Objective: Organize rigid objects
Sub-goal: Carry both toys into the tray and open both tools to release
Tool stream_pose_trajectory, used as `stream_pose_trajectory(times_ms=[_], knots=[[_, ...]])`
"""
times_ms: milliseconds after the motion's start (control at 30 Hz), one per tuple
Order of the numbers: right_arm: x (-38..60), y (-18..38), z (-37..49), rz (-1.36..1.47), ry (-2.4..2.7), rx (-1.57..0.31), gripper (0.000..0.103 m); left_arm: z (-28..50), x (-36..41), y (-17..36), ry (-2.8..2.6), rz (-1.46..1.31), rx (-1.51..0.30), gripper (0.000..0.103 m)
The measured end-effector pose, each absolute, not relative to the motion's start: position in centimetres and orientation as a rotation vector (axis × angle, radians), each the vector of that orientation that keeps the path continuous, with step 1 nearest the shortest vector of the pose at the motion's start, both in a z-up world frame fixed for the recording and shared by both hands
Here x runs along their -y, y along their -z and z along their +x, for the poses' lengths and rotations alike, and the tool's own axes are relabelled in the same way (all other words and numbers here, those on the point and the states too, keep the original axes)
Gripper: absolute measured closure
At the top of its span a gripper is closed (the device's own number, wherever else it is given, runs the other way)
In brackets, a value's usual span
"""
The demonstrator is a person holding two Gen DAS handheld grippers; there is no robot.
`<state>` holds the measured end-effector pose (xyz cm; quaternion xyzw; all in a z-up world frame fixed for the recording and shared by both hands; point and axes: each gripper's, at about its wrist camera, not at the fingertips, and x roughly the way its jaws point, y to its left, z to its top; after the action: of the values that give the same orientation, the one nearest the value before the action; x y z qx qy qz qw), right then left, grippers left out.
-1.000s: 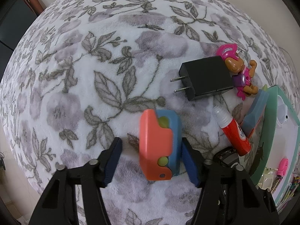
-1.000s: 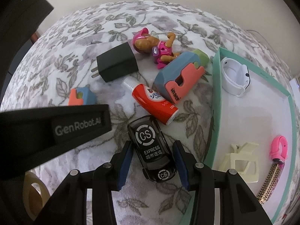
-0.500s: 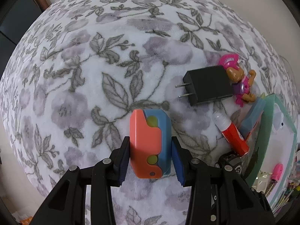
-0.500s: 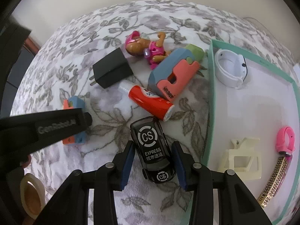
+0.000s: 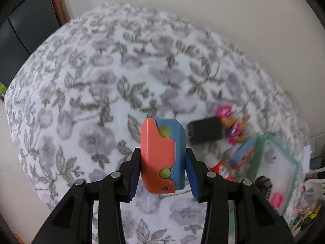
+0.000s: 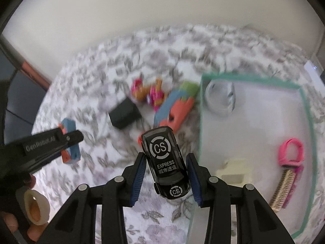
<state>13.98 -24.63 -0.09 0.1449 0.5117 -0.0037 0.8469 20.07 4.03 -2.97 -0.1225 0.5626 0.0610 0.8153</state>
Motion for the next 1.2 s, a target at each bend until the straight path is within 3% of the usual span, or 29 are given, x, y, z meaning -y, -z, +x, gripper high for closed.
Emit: stream_pose_trajectory(times_ms=[200,567,867,1200], knots=[[27.4,-4.6,12.6,0.312,0.071,-0.937,0.06,18.3,-1.8,-1.6,-0.062,-0.273,-1.067,0.059],[34.9,-7.2,9.8,0.355,0.284,-0.835,0.06,16.4,7.2,-4.3,0.112,-0.166,-0.939,0.059],[40.4,-2.2,9.1,0.395,0.422,-0.961,0.06,15.5,15.4,-0.5,0.256,-0.022,-0.979,0.059],[42.1,2.3,8.7,0.42,0.462,-1.057,0.06,15.4,17.9,3.8,0.288,0.025,-1.061,0.059]])
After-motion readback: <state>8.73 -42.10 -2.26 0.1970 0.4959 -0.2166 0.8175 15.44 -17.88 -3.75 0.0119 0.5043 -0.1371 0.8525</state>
